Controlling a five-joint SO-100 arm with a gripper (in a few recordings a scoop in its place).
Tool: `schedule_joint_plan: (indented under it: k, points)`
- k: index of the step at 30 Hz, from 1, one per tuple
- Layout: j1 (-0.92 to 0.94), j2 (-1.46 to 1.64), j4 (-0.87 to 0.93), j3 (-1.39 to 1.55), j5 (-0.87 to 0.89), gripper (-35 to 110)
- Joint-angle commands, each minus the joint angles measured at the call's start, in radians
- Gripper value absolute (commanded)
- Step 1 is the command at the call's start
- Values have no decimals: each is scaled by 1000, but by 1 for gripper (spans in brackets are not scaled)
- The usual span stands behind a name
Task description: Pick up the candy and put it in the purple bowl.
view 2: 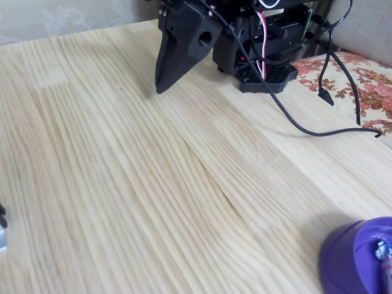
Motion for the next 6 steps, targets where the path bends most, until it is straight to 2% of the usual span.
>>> schedule_joint_plan:
  k: [1, 6]
  points:
    - [0, 14, 3, -17, 2, -1]
    - [0, 14, 3, -17, 2, -1]
